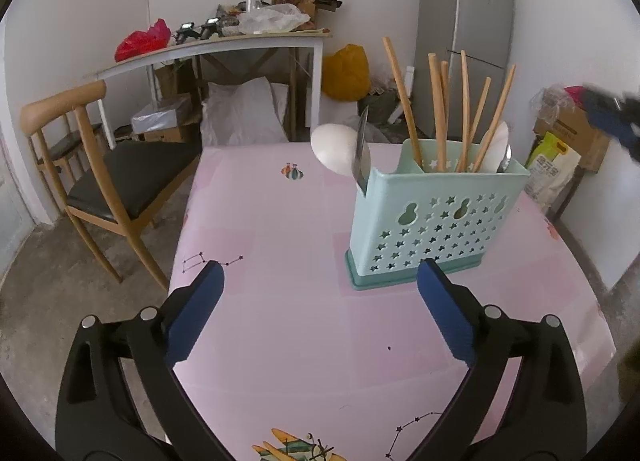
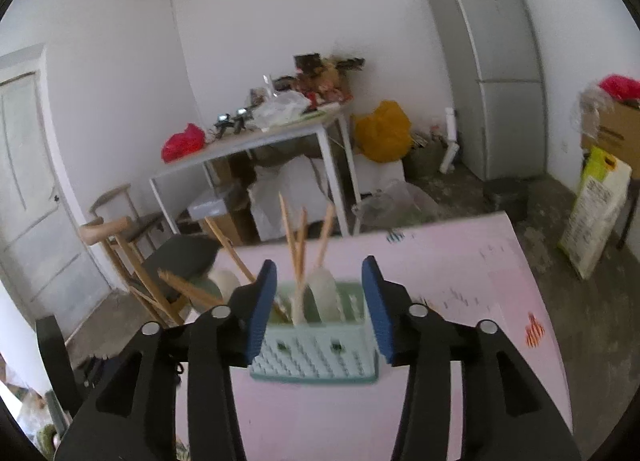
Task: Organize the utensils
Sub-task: 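Lower the chopstick into the holder and open the right tool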
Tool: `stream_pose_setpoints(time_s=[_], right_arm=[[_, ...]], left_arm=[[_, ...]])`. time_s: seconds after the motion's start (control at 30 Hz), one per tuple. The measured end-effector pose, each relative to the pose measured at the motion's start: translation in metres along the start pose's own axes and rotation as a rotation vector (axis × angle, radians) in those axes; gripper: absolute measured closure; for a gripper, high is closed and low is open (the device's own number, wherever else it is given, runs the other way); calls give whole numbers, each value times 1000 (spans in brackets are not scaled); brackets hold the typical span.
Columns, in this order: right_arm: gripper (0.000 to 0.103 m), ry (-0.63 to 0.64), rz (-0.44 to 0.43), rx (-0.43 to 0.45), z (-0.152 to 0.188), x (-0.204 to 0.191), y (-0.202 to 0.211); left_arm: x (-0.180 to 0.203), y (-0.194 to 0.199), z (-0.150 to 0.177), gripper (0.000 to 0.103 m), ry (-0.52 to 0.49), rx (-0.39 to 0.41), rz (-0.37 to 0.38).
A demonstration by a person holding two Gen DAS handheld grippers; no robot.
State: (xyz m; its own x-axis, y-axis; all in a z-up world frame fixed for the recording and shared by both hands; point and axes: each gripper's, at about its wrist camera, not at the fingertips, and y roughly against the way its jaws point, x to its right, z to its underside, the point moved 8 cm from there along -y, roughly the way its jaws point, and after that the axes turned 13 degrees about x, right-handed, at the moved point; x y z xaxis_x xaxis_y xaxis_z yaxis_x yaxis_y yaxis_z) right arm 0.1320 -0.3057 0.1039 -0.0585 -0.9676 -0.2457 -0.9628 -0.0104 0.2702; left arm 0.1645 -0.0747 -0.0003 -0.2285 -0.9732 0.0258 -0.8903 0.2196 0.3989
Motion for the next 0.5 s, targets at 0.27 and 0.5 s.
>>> stream_pose_setpoints(time_s=[0.27, 0.5], right_arm=[[33, 118, 219, -165, 81, 8, 10], [15, 152, 287, -214, 109, 13, 16]], left_arm=[[12, 2, -6, 8, -38, -7, -112], [11, 8, -13, 8, -66, -13, -208]])
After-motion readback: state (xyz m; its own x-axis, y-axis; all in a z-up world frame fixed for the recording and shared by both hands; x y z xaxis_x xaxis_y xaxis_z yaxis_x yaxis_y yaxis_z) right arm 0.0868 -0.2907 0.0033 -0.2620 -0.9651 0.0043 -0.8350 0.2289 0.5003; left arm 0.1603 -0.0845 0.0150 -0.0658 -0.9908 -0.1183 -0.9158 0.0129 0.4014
